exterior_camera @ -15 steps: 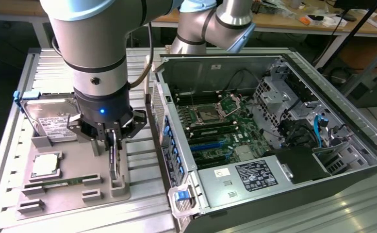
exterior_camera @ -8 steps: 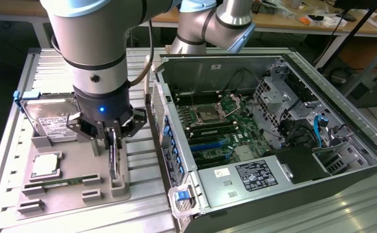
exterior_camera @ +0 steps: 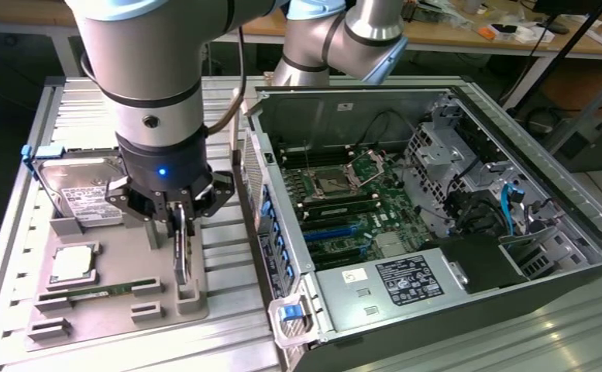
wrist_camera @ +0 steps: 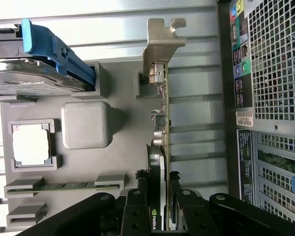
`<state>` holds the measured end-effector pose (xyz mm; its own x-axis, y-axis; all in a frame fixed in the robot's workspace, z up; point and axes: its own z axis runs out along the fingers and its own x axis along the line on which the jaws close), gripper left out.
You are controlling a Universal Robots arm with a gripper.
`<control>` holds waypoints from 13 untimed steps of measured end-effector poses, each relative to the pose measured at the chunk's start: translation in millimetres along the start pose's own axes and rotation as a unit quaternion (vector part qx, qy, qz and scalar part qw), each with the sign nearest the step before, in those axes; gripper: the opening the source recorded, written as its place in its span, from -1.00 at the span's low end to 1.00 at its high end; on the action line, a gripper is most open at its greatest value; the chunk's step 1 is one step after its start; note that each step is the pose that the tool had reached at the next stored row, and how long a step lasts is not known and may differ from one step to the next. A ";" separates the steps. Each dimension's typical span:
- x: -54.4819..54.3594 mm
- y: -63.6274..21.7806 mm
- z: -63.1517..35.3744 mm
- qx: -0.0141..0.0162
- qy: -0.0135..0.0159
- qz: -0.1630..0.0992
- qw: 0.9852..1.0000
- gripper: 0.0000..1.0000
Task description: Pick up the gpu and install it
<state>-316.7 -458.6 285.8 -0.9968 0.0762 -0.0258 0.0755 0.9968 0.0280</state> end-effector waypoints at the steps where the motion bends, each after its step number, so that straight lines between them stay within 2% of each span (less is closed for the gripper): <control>1: 0.0 0.0 -0.5 0.000 0.000 0.000 1.000 -0.47; 13: -0.2 0.2 -6.9 0.000 0.000 0.000 1.000 -0.47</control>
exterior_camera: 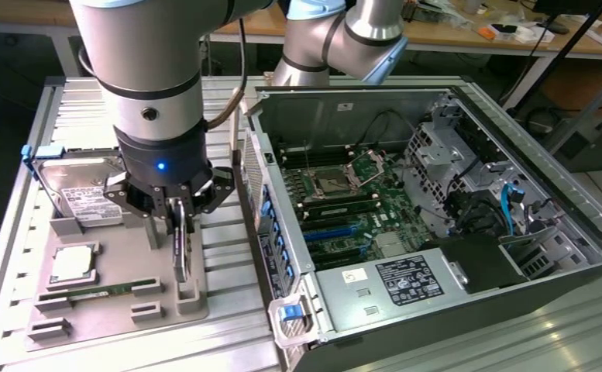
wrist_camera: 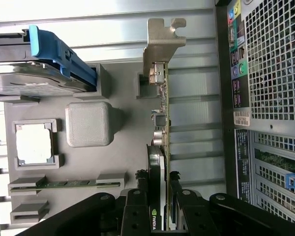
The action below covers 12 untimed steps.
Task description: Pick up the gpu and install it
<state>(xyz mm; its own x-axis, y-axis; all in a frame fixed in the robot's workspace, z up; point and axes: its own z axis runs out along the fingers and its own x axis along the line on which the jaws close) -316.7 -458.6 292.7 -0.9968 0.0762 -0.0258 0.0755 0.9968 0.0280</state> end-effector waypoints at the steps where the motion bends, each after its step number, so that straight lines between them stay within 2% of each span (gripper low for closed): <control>1: 0.0 0.0 -0.8 0.000 0.000 0.000 1.000 -0.47; 12: -0.1 0.2 -6.3 0.000 0.000 0.000 1.000 -0.47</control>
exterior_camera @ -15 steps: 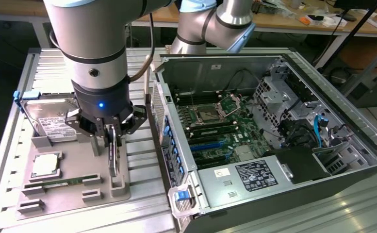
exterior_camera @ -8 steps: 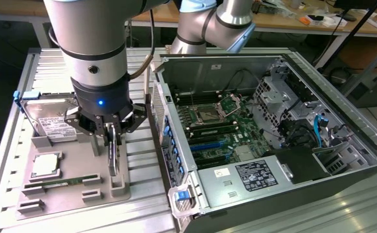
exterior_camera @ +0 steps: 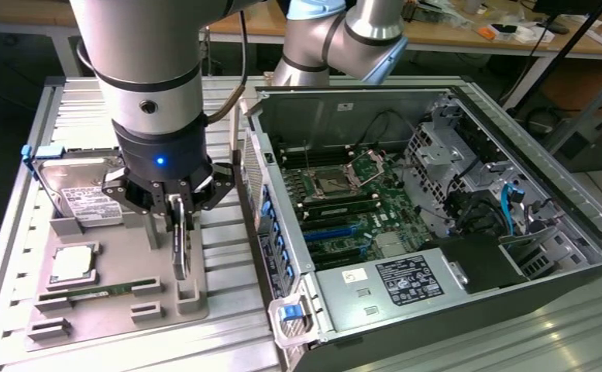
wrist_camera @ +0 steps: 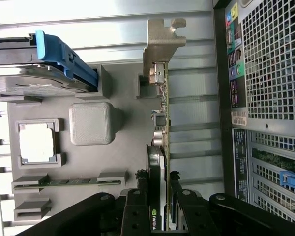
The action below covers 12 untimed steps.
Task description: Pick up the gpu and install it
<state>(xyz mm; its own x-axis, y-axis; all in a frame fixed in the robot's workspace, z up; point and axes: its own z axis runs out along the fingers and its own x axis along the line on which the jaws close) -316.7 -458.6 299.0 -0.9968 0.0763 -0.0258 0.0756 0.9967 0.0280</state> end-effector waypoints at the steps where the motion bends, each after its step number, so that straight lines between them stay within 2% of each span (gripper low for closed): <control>1: 0.0 0.0 -0.4 0.000 0.000 0.000 1.000 -0.47; 12: -0.1 0.2 -5.2 0.000 0.000 0.000 1.000 -0.47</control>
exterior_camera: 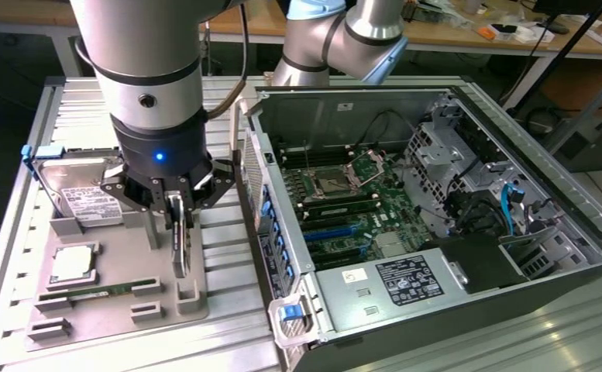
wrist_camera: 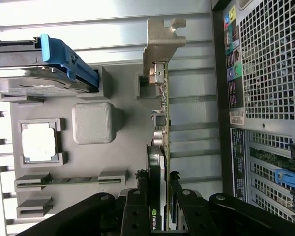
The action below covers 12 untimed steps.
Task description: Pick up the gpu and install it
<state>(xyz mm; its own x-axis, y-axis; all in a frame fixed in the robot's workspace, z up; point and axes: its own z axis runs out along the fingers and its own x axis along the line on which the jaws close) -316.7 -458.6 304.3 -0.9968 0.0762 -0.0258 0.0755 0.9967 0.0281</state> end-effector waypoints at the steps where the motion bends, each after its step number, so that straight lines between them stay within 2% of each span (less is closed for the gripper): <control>1: 0.0 0.0 -0.4 0.000 0.000 0.000 1.000 -0.47; 12: -0.1 0.1 -5.1 0.000 0.000 0.000 1.000 -0.47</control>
<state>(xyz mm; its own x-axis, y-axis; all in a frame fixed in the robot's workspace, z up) -316.7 -458.6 309.4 -0.9968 0.0762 -0.0259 0.0755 0.9968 0.0281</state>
